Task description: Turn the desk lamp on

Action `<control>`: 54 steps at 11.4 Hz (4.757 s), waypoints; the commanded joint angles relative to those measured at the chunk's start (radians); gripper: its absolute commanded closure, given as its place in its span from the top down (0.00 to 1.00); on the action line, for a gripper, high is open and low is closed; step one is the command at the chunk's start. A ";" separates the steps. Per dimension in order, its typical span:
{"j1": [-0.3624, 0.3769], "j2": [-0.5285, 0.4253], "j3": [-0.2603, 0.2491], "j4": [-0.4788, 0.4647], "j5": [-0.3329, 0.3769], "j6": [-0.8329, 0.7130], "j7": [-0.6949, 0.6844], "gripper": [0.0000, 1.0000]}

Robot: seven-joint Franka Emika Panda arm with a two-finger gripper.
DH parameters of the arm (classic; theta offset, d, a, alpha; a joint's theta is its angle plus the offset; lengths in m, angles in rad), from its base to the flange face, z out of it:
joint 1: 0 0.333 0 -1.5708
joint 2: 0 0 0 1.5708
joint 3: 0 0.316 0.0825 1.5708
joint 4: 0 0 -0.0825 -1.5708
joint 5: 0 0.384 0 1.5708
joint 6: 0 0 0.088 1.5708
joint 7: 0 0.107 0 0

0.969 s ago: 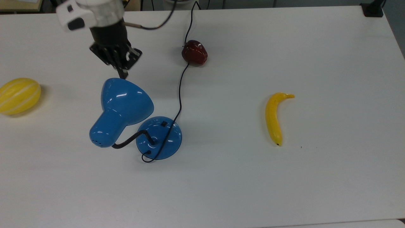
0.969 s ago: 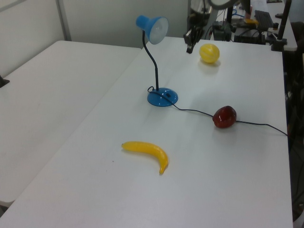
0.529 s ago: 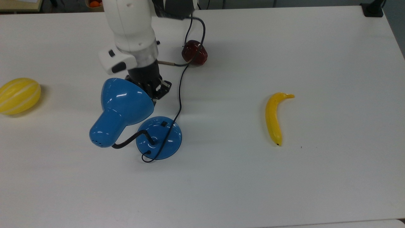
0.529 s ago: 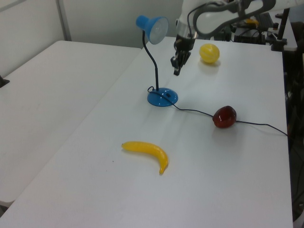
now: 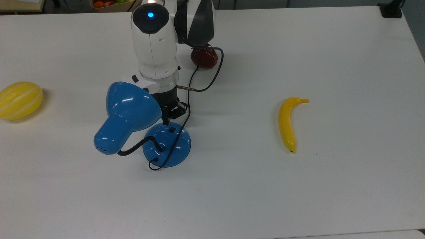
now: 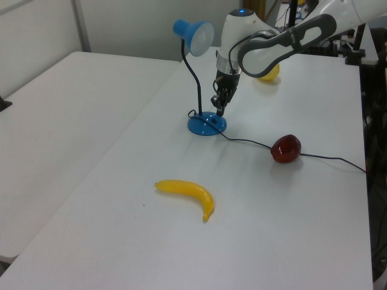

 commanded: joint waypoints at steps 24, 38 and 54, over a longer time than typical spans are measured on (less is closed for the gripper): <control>0.043 0.060 -0.011 0.011 -0.067 0.098 0.104 0.00; 0.036 -0.255 -0.010 -0.243 -0.130 0.014 0.087 0.00; -0.004 -0.445 -0.135 0.057 0.059 -0.817 -0.190 1.00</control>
